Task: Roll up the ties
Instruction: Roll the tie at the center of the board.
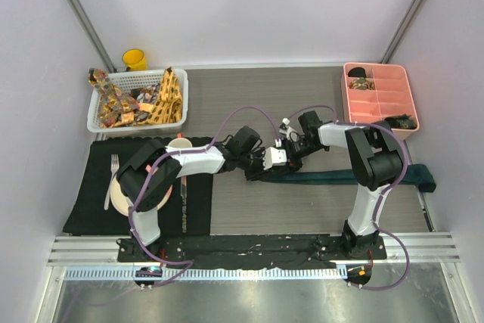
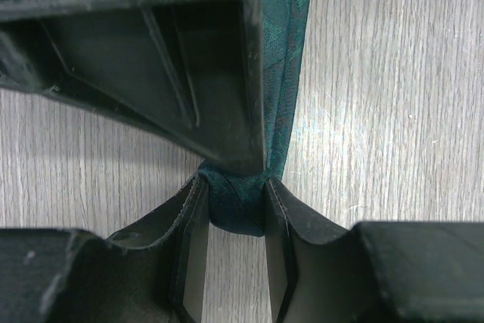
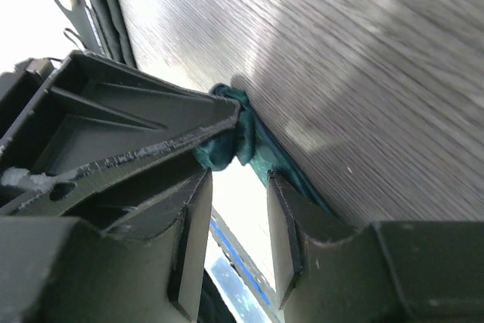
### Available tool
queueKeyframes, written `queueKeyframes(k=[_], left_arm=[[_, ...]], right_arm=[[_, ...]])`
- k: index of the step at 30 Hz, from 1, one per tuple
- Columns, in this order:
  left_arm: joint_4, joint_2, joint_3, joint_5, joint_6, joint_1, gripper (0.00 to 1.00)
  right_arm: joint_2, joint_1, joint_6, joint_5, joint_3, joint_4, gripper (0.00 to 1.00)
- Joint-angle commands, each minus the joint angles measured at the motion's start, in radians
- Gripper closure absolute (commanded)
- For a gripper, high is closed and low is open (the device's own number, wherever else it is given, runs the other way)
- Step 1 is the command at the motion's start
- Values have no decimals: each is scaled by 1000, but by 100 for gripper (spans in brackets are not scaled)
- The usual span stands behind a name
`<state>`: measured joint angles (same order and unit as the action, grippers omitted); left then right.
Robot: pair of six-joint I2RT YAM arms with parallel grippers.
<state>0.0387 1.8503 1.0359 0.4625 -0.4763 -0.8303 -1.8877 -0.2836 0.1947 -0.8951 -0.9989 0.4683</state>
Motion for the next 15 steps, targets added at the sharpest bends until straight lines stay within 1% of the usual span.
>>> queueKeyframes(k=[1,6,8,9,10,11,12,14,15], left_arm=[[148,58,-33,-84,13,7,68],[155,53,-39,-93,11,7,68],[156,55,-39,-99,13,7,68],[156,55,-37,-99,13,7,68],[156,53,-34,-105,16,8,68],[158,53,-34,-110,24,8,68],[158,52,-33,-113,28,7,68],[159,50,-31,-117,36,8,68],[161,40,-31,-116,39,8,64]], right_arm=[[-1,-17,97,-59,26,-163,59],[-7,-43,137,-59,28,-217,60],[-14,-58,138,-48,25,-221,66],[-22,-60,138,-48,19,-221,69],[-27,-63,134,-45,16,-221,75],[-31,-69,130,-41,10,-202,78],[-39,-72,106,-35,-1,-186,87],[-51,-74,75,-10,-9,-140,98],[-53,-72,36,2,-17,-119,99]])
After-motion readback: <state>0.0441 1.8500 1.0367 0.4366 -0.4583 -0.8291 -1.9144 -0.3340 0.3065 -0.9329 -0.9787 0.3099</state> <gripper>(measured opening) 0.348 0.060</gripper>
